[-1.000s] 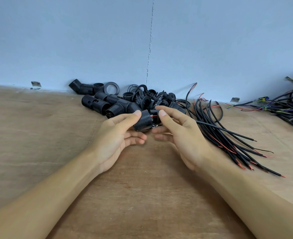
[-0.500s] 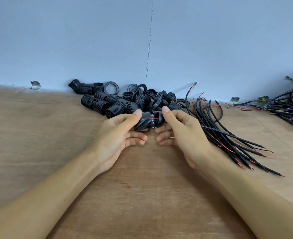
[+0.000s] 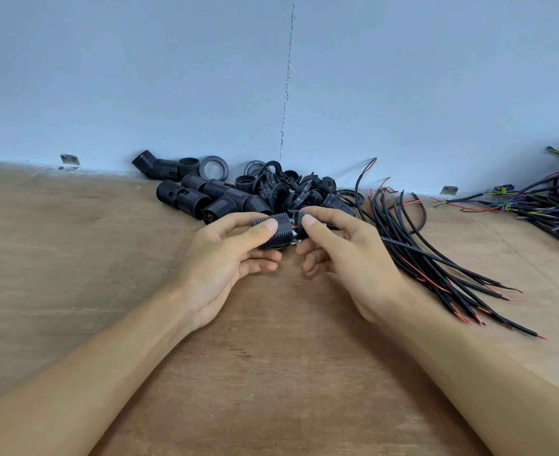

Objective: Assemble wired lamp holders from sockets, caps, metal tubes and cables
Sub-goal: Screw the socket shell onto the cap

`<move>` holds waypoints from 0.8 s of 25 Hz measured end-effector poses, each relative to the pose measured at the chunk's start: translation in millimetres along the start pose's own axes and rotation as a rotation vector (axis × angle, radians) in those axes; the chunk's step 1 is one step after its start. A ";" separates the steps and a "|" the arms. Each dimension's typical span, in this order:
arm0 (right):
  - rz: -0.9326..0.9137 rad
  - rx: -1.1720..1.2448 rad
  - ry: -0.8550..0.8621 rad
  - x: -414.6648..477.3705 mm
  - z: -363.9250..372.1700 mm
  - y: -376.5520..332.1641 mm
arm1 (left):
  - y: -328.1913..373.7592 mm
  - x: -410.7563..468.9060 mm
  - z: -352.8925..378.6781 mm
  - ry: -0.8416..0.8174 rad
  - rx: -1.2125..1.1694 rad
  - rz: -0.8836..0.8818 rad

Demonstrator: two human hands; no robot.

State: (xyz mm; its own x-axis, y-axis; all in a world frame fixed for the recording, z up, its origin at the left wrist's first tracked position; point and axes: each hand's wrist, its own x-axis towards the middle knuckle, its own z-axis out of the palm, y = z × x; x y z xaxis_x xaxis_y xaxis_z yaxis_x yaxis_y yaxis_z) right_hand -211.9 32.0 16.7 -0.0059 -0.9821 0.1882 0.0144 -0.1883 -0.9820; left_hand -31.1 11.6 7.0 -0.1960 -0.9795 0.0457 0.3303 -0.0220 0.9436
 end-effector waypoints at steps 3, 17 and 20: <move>0.001 -0.009 -0.072 -0.2 -4.2 -2.5 | 0.4 1.0 -1.8 -0.001 -0.001 -0.032; 0.020 -0.159 -0.130 -0.8 -10.9 -2.3 | 0.6 2.2 -2.0 0.028 -0.006 -0.054; 0.025 -0.171 -0.174 -2.6 -12.5 -6.1 | 0.2 2.5 -2.8 0.020 -0.003 -0.051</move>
State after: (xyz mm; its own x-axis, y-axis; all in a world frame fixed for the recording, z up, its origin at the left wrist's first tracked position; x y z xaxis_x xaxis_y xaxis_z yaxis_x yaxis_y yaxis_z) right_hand -224.4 35.7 22.0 0.1649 -0.9750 0.1490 -0.1570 -0.1751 -0.9720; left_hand -28.9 8.6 6.5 -0.1945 -0.9809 -0.0092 0.3228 -0.0729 0.9436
